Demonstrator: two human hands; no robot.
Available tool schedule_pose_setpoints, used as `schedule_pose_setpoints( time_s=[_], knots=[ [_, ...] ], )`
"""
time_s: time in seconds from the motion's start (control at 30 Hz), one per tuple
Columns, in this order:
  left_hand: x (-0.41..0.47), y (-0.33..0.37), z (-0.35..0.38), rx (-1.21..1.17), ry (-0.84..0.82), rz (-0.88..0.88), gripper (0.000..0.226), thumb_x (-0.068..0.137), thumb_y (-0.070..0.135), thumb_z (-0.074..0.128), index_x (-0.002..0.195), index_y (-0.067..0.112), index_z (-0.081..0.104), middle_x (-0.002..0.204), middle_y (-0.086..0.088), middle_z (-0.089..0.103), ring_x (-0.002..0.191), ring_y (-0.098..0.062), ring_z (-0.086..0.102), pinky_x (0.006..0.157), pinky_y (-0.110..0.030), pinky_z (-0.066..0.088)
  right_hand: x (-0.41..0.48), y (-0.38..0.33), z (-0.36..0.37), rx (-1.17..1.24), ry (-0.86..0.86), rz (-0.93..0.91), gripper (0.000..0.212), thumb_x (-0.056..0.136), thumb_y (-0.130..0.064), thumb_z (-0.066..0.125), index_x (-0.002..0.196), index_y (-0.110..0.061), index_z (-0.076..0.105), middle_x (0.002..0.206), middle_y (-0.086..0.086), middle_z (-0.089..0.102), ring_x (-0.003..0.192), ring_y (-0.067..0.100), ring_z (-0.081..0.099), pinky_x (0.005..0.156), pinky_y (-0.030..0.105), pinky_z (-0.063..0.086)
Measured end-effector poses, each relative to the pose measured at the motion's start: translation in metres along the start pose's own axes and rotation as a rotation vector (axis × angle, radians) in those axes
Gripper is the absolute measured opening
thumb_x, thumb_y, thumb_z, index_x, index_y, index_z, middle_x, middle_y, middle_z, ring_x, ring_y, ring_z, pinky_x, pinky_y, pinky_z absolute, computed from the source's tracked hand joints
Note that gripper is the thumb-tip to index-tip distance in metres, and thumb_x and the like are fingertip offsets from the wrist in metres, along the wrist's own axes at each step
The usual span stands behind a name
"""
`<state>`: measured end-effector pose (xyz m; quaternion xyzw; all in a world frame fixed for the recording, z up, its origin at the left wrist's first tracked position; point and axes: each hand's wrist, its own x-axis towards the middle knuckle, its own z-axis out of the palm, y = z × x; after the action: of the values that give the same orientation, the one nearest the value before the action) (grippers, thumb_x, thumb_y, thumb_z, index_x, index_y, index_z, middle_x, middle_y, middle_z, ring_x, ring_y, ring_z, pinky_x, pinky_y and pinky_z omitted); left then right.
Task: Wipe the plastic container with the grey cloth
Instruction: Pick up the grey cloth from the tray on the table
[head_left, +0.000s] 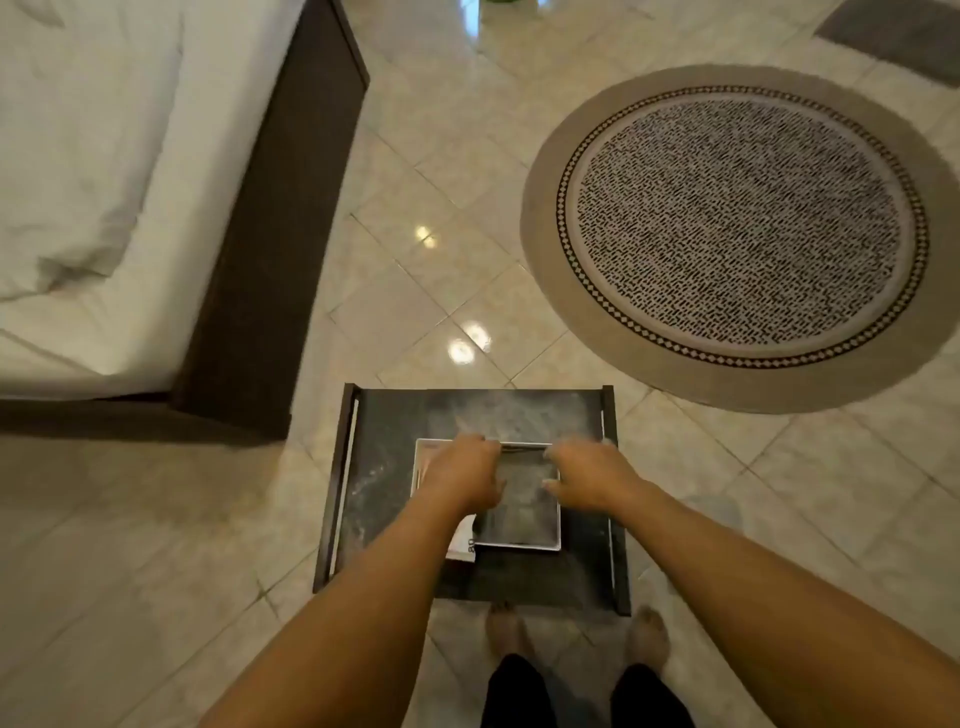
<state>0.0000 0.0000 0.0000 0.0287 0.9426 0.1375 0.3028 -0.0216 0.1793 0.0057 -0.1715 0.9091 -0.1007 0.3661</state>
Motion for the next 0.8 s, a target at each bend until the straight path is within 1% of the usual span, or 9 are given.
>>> schedule_pose_setpoints(
  time_s=[0.1, 0.17, 0.3, 0.4, 0.5, 0.57, 0.67, 0.73, 0.8],
  knots=[
    [0.020, -0.012, 0.025, 0.096, -0.018, 0.016, 0.034, 0.092, 0.035, 0.062, 0.118, 0.013, 0.062, 0.121, -0.008, 0.063, 0.105, -0.025, 0.060, 0.086, -0.036, 0.050, 0.027, 0.002, 0.024, -0.073, -0.004, -0.001, 0.044, 0.093, -0.040, 0.056, 0.131, -0.017, 0.058, 0.133, 0.008, 0.060, 0.123, 0.027, 0.055, 0.107, 0.047, 0.035],
    [0.032, -0.018, 0.040, 0.108, -0.032, 0.017, 0.031, 0.092, 0.033, 0.061, 0.116, 0.013, 0.062, 0.120, -0.009, 0.062, 0.103, -0.027, 0.060, 0.085, -0.036, 0.048, 0.043, 0.003, 0.037, -0.106, -0.006, -0.015, 0.043, 0.093, -0.038, 0.056, 0.130, -0.017, 0.058, 0.133, 0.008, 0.060, 0.122, 0.027, 0.055, 0.106, 0.047, 0.036],
    [0.056, -0.030, 0.074, 0.159, 0.018, 0.073, 0.037, 0.079, 0.030, 0.076, 0.112, 0.019, 0.065, 0.120, -0.005, 0.059, 0.109, -0.024, 0.054, 0.094, -0.038, 0.045, 0.071, 0.008, 0.061, -0.183, 0.032, -0.051, 0.034, 0.092, -0.037, 0.058, 0.119, -0.018, 0.061, 0.124, 0.007, 0.062, 0.115, 0.027, 0.058, 0.101, 0.047, 0.038],
    [0.071, -0.037, 0.094, 0.193, 0.083, 0.134, 0.037, 0.084, 0.027, 0.070, 0.119, 0.018, 0.061, 0.127, -0.005, 0.057, 0.117, -0.024, 0.049, 0.103, -0.038, 0.038, 0.087, 0.009, 0.079, -0.198, 0.062, -0.073, 0.027, 0.093, -0.029, 0.057, 0.117, -0.019, 0.062, 0.122, 0.005, 0.060, 0.114, 0.025, 0.055, 0.101, 0.043, 0.037],
    [0.082, -0.040, 0.113, 0.239, 0.141, 0.181, 0.038, 0.088, 0.025, 0.065, 0.123, 0.014, 0.057, 0.132, -0.007, 0.055, 0.124, -0.026, 0.047, 0.109, -0.039, 0.032, 0.095, 0.011, 0.096, -0.214, 0.124, -0.061, 0.027, 0.093, -0.023, 0.054, 0.118, -0.018, 0.062, 0.123, 0.005, 0.059, 0.117, 0.024, 0.053, 0.101, 0.040, 0.036],
    [0.085, -0.040, 0.124, 0.246, 0.179, 0.184, 0.037, 0.086, 0.020, 0.064, 0.121, 0.011, 0.059, 0.128, -0.010, 0.058, 0.120, -0.029, 0.051, 0.107, -0.041, 0.034, 0.098, 0.011, 0.105, -0.229, 0.139, -0.030, 0.031, 0.091, -0.020, 0.057, 0.122, -0.018, 0.059, 0.126, 0.004, 0.059, 0.120, 0.023, 0.051, 0.102, 0.040, 0.034],
    [0.087, -0.040, 0.136, 0.232, 0.247, 0.182, 0.033, 0.079, 0.012, 0.068, 0.112, 0.009, 0.064, 0.113, -0.012, 0.065, 0.108, -0.031, 0.057, 0.099, -0.047, 0.043, 0.102, 0.011, 0.115, -0.221, 0.188, -0.005, 0.039, 0.088, -0.017, 0.062, 0.126, -0.020, 0.053, 0.129, 0.003, 0.056, 0.122, 0.022, 0.048, 0.104, 0.041, 0.031],
    [0.088, -0.038, 0.143, 0.218, 0.283, 0.172, 0.032, 0.079, 0.013, 0.069, 0.111, 0.008, 0.064, 0.110, -0.012, 0.065, 0.105, -0.031, 0.058, 0.097, -0.050, 0.043, 0.106, 0.011, 0.121, -0.220, 0.207, 0.007, 0.040, 0.089, -0.018, 0.063, 0.127, -0.020, 0.052, 0.129, 0.003, 0.055, 0.123, 0.023, 0.047, 0.105, 0.043, 0.029],
    [0.090, -0.037, 0.148, 0.214, 0.301, 0.152, 0.029, 0.080, 0.015, 0.069, 0.108, 0.010, 0.063, 0.107, -0.011, 0.064, 0.103, -0.030, 0.057, 0.095, -0.050, 0.042, 0.109, 0.009, 0.127, -0.223, 0.211, 0.026, 0.038, 0.091, -0.018, 0.060, 0.127, -0.020, 0.051, 0.128, 0.004, 0.054, 0.123, 0.023, 0.046, 0.107, 0.045, 0.027]
  ],
)
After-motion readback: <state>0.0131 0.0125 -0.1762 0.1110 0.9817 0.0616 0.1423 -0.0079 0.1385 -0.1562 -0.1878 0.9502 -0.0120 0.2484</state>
